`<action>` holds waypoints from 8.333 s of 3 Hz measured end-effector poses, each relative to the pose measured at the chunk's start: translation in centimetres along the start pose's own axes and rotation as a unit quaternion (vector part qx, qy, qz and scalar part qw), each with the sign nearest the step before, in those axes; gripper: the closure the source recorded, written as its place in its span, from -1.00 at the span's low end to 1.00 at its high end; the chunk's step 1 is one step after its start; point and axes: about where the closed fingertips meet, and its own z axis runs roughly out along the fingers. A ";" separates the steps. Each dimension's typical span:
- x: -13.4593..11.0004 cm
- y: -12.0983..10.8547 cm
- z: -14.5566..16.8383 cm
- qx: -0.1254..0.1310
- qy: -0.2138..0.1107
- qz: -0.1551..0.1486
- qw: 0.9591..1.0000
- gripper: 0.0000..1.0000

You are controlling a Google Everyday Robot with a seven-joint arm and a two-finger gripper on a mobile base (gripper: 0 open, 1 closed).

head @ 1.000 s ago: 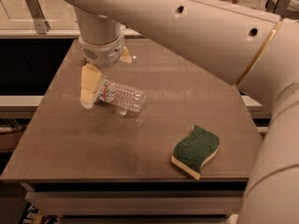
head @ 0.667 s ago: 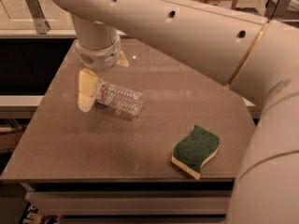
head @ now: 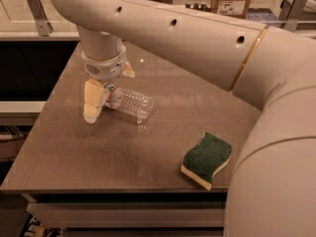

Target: Place water bottle upright

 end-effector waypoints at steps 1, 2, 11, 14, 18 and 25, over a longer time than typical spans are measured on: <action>0.0 0.0 1.1 0.001 0.008 0.005 1.000 -1.00; -0.2 0.0 1.2 0.001 0.005 0.005 1.000 -0.65; 2.4 -5.0 -2.5 0.013 -0.147 0.075 0.986 1.00; 1.7 -7.2 -7.8 0.044 -0.302 0.101 0.947 1.00; -1.1 -6.4 -11.5 0.054 -0.484 0.098 0.868 1.00; -5.4 -5.3 -5.8 0.050 -0.652 0.068 0.754 1.00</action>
Offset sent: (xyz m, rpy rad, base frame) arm 0.0012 0.0006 -0.0095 -0.0109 0.0048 -0.0104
